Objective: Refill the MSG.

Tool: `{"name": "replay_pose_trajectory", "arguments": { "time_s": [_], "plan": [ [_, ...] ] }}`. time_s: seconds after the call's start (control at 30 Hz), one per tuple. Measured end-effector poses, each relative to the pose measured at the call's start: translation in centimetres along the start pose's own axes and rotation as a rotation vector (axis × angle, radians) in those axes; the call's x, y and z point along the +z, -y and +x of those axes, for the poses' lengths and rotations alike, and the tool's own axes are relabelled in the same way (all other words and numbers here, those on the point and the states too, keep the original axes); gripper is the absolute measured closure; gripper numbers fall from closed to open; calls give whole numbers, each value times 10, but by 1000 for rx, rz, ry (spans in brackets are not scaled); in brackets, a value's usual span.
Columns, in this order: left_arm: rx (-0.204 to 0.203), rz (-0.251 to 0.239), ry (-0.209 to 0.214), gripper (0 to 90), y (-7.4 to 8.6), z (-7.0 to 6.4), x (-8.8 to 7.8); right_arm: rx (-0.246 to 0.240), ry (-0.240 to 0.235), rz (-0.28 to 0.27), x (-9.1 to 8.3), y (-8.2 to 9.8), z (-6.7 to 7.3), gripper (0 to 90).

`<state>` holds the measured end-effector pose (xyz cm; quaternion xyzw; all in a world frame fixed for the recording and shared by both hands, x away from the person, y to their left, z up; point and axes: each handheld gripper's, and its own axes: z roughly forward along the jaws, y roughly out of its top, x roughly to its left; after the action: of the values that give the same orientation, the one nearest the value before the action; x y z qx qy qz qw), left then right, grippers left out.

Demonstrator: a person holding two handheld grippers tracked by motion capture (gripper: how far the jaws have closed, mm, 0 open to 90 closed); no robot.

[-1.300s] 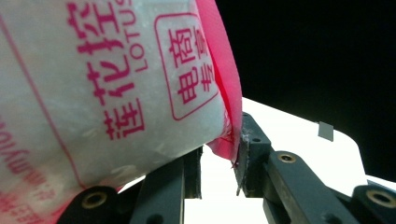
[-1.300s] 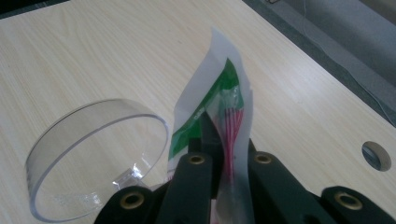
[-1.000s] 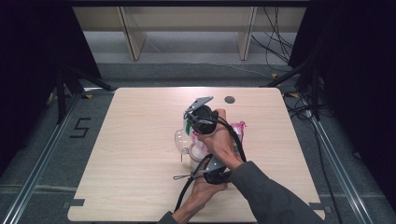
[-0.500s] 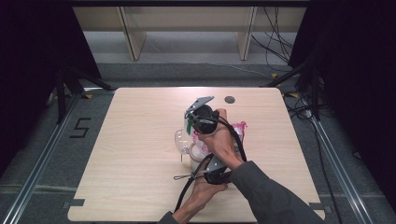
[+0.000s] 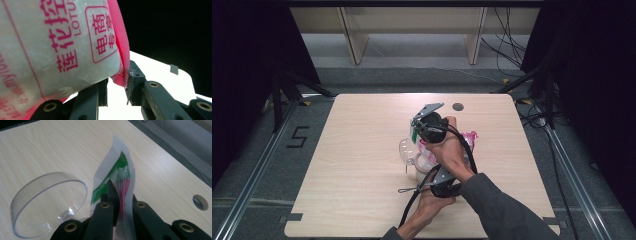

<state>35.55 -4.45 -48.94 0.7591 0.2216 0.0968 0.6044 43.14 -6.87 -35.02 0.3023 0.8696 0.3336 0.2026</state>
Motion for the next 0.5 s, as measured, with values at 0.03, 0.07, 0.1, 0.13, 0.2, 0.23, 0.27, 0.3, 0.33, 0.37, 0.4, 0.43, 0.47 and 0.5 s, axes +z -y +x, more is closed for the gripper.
{"name": "replay_pose_trajectory", "arguments": {
  "time_s": [0.03,0.07,0.1,0.13,0.2,0.23,0.27,0.3,0.33,0.37,0.4,0.43,0.47,0.5],
  "plan": [
    [1,1,-1,735,0,0,0,7,-2,4,-1,0,-1,900],
    [-4,3,-13,734,1,0,0,13,-4,2,-2,1,-1,900],
    [-3,6,-9,734,2,0,1,12,-5,-5,-3,1,-2,900],
    [-2,10,-10,734,2,0,1,16,-4,-9,-4,1,-3,900],
    [-8,21,-25,735,4,0,2,35,-15,-19,-7,3,-4,900],
    [-40,11,-39,735,5,-3,1,38,-8,-39,-8,4,-5,900],
    [-36,20,-27,734,6,-2,0,47,-25,-31,-11,5,-6,900],
    [-36,21,-33,733,7,-1,1,58,-23,-39,-12,6,-7,900],
    [-36,27,-35,733,7,-1,1,61,-17,-57,-13,7,-8,900],
    [-38,32,-38,730,8,-1,1,62,-31,-49,-16,8,-9,900],
    [-37,35,-37,729,9,-1,1,66,-28,-60,-17,9,-9,900],
    [-40,36,-38,727,9,-1,2,67,-30,-65,-19,9,-10,900],
    [-43,40,-38,725,9,-1,2,74,-30,-73,-20,10,-10,900],
    [-46,43,-40,718,10,-1,2,76,-32,-69,-23,11,-12,900]
  ]
}}
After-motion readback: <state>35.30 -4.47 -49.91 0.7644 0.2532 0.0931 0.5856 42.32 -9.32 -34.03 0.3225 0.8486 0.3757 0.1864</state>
